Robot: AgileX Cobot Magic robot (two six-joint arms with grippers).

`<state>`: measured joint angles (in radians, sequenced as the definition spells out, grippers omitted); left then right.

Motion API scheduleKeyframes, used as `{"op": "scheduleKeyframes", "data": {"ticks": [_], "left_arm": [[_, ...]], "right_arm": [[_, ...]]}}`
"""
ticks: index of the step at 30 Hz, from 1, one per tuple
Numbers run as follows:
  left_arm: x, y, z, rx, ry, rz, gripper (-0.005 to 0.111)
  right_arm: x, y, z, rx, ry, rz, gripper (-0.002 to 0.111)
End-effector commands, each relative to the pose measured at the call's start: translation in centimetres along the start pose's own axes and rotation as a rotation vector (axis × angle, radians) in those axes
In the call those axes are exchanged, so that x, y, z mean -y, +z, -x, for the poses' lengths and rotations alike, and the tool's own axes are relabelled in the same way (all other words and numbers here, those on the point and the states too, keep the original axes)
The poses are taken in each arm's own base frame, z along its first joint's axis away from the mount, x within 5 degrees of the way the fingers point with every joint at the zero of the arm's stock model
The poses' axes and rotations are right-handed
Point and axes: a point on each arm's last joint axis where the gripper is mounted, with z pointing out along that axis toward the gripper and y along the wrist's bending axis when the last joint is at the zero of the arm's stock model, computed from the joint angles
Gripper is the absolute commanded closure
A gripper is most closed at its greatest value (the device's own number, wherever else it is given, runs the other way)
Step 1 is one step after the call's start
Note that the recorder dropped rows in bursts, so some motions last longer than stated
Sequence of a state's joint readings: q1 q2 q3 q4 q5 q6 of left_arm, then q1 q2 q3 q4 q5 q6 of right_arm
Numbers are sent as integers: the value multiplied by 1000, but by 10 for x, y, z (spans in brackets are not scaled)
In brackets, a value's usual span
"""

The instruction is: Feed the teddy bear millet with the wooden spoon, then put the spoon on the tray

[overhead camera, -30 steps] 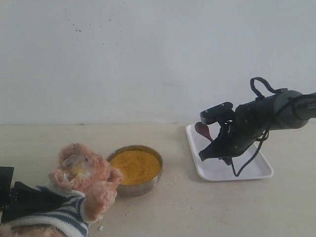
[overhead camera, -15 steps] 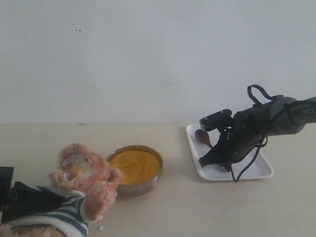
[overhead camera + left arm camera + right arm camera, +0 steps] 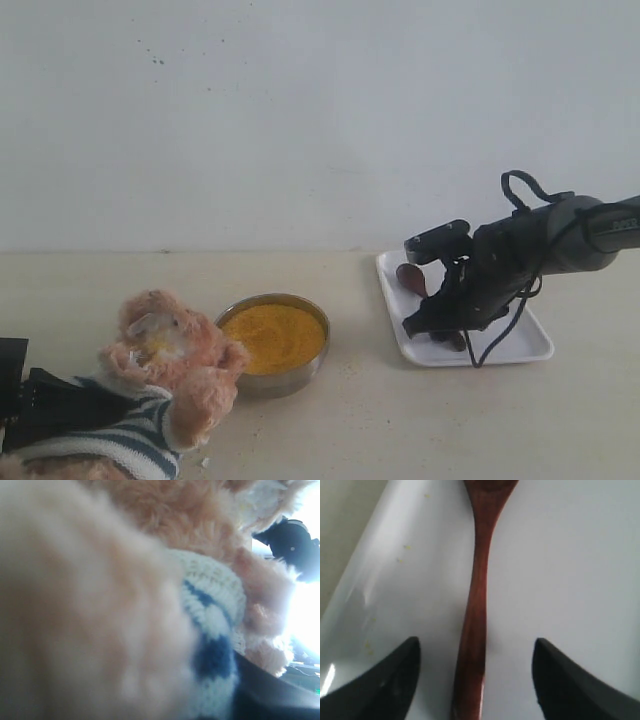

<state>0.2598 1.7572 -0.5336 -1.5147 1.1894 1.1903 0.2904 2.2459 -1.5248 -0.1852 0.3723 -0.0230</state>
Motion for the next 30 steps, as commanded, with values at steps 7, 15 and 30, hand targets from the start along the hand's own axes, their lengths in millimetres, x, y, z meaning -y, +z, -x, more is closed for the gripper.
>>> {"op": "scheduleKeyframes", "data": {"ticks": [7, 15, 30], "left_arm": [[4, 0, 0, 5, 28, -37, 103], [4, 0, 0, 5, 28, -37, 103], [4, 0, -1, -1, 30, -34, 103]], "right_arm": [[9, -43, 24, 88, 4, -24, 9], [21, -143, 49, 180, 56, -43, 7], [44, -284, 20, 305, 374, -228, 103]]}}
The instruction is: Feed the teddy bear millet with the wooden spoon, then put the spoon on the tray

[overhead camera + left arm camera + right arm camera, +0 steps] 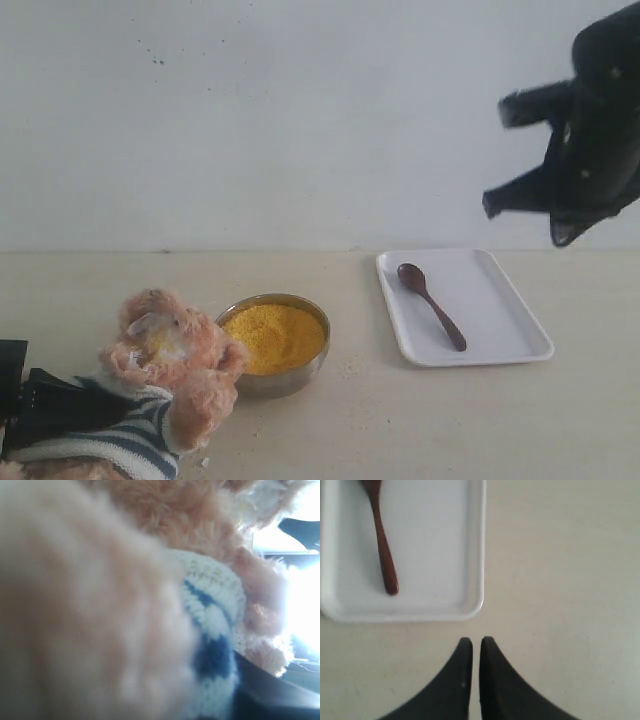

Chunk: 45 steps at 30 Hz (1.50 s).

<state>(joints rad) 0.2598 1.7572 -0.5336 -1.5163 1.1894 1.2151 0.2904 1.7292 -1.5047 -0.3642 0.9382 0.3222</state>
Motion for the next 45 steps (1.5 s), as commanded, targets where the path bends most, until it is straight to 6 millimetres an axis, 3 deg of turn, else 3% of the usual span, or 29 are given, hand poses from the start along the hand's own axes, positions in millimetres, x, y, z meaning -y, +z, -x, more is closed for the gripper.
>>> {"op": "scheduleKeyframes", "data": {"ticks": [1, 4, 6, 11, 14, 17, 20, 23, 25, 29, 31, 34, 36, 40, 45], "left_arm": [[4, 0, -1, -2, 6, -34, 103], [4, 0, -1, -2, 6, -34, 103], [4, 0, -1, -2, 6, -34, 103], [4, 0, -1, -7, 9, -32, 103], [3, 0, -2, -10, 9, -31, 103], [3, 0, -4, -35, -5, -21, 103], [2, 0, -5, -50, -30, -15, 103], [2, 0, -5, -46, -32, -16, 103], [2, 0, -5, -44, -33, -17, 103], [2, 0, -5, -47, -29, -16, 103], [2, 0, -5, -47, -29, -16, 103], [2, 0, -5, -47, -27, -16, 103], [2, 0, -5, -47, -27, -16, 103], [2, 0, -5, -46, -28, -16, 103], [3, 0, -4, -37, -28, -20, 103]], "right_arm": [[24, -86, -5, 462, 130, 77, 103], [30, -130, -29, 786, 48, 151, 103], [33, -145, -53, 897, -59, 137, 103], [40, -144, -99, 869, -107, 89, 103], [49, -146, -120, 864, 43, 122, 103], [61, -162, -146, 921, 204, 158, 103], [64, -176, -174, 1056, 78, 105, 103], [70, -172, -200, 1057, -47, -47, 103], [80, -167, -218, 995, 76, -105, 103], [95, -165, -257, 964, 556, -57, 103], [96, -169, -275, 1045, 627, -8, 103], [90, -176, -295, 1181, 592, 73, 103], [85, -176, -304, 1236, 527, 105, 106], [79, -161, -305, 1179, 431, 83, 108], [76, -150, -298, 1109, 407, 74, 108]]}}
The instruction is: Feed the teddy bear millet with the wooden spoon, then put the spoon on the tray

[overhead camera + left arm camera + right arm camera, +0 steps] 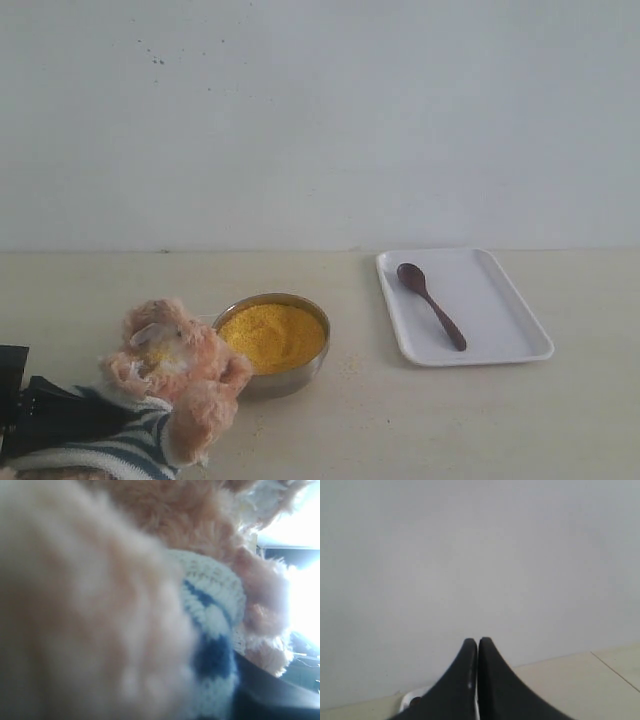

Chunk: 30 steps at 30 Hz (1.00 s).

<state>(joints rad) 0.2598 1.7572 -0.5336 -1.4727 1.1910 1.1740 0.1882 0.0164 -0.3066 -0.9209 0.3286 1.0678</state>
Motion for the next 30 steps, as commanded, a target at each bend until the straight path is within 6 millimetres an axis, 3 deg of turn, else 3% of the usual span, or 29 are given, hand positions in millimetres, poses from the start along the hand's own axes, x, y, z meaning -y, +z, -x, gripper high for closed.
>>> {"op": "scheduleKeyframes", "data": {"ticks": [1, 7, 15, 30], "left_arm": [[4, 0, 0, 3, -3, -34, 103], [5, 0, 1, 15, -8, -39, 103], [5, 0, 0, 8, -10, -36, 103], [6, 0, 3, 33, -19, -47, 103]], "right_arm": [[-1, 11, -8, -79, -39, -23, 108], [18, 18, -46, -394, 1, -278, 108], [11, 23, -41, -344, -25, -194, 108], [12, 20, -39, -322, -16, -196, 108]]}}
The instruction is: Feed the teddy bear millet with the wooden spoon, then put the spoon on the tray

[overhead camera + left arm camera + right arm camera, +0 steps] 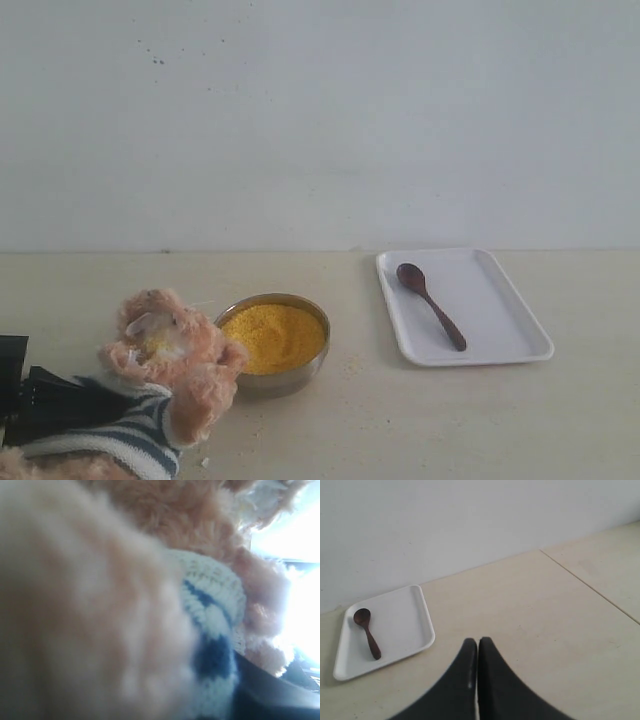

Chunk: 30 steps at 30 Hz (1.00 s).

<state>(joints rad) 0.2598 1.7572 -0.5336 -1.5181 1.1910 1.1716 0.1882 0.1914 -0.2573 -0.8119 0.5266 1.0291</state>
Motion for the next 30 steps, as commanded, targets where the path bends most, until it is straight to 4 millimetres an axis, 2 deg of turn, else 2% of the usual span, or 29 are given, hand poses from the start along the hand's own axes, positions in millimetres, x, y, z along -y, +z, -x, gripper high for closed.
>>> {"op": "scheduleKeyframes", "data": {"ticks": [1, 5, 12, 16, 20, 22, 27, 30], "left_arm": [[4, 0, -1, -8, 1, -30, 103], [4, 0, -1, -8, 1, -30, 103], [4, 0, -1, -7, 0, -30, 103], [4, 0, -1, -3, -1, -32, 103], [4, 0, -1, -4, -1, -31, 103], [4, 0, 0, 2, -4, -34, 103], [5, 0, 1, 10, -7, -37, 103], [5, 0, 0, 8, -6, -37, 103]], "right_arm": [[4, -8, 3, 63, 15, -13, 108], [14, -29, 7, 222, 73, -88, 108], [15, -32, 9, 244, 81, -139, 108], [7, -33, 15, 303, 67, -50, 108], [-1, -33, 17, 333, 141, 59, 108], [-5, -34, 19, 369, 86, 97, 108], [-21, -35, 29, 518, -498, 125, 108], [-32, -37, 33, 591, -558, 217, 108]]}}
